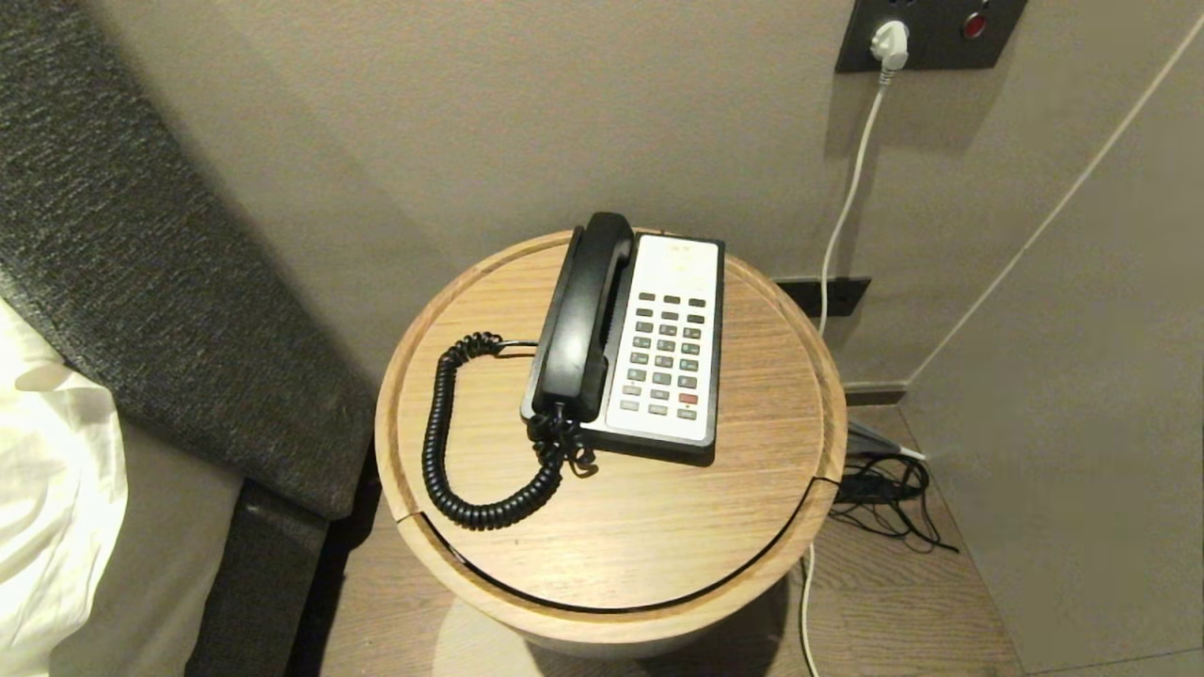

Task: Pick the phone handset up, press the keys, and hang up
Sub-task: Pick up the desk phone handset

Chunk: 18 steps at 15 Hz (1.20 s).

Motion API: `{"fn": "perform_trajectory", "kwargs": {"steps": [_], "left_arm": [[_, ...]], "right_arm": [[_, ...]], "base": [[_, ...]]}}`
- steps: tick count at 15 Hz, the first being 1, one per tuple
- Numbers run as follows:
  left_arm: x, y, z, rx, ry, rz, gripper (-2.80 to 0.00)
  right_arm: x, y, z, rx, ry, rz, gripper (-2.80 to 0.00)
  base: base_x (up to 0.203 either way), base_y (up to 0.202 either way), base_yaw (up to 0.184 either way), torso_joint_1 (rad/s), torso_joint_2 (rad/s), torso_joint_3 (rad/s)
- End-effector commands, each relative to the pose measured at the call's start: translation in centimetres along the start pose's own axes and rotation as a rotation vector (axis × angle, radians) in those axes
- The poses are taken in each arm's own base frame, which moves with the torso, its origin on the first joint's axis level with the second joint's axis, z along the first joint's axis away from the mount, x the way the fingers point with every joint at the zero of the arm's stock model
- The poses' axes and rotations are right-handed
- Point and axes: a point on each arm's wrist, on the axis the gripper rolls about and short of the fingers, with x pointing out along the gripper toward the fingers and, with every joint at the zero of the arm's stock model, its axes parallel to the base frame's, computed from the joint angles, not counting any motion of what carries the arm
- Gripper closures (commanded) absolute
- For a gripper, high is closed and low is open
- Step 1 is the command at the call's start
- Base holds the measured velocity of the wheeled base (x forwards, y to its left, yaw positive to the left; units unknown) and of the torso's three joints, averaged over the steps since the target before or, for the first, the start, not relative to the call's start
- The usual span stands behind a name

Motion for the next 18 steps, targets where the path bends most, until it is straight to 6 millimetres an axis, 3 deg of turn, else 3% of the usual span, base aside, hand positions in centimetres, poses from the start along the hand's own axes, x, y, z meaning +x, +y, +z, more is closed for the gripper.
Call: {"fn": "perform_trajectory", "kwargs": {"steps": [1,3,5,8,10,14,18], "left_arm": [[9.4,1.9,2.8,-0.018,0.109,-0.125,0.00],[12.8,0.5,2.8,-0.014,0.154,-0.288,0.00],[16.6,-0.3,1.9,-0.024,0.234,-0.337,0.00],[20.6,-1.7,1.4,-0.033,0.282,-0.401,0.00],[21.6,-2.4,0.5,-0.028,0.340,-0.418,0.00],[21.0,-5.3,0.1,0.021,0.436,-0.531,0.00],[20.9,-7.6,-1.2,0.251,0.504,-0.589,0.00]], "right_arm": [[0.0,0.0,0.0,-0.001,0.001,0.001,0.00],[0.0,0.0,0.0,-0.001,0.001,0.001,0.00],[0.0,0.0,0.0,-0.001,0.001,0.001,0.00],[0.0,0.0,0.0,-0.001,0.001,0.001,0.00],[0.0,0.0,0.0,-0.001,0.001,0.001,0.00],[0.0,0.0,0.0,-0.001,0.001,0.001,0.00],[0.0,0.0,0.0,-0.001,0.001,0.001,0.00]], "base": [[0.000,0.000,0.000,0.000,0.00,0.000],[0.000,0.000,0.000,0.000,0.00,0.000],[0.000,0.000,0.000,0.000,0.00,0.000],[0.000,0.000,0.000,0.000,0.00,0.000],[0.000,0.000,0.000,0.000,0.00,0.000],[0.000,0.000,0.000,0.000,0.00,0.000],[0.000,0.000,0.000,0.000,0.00,0.000]]}}
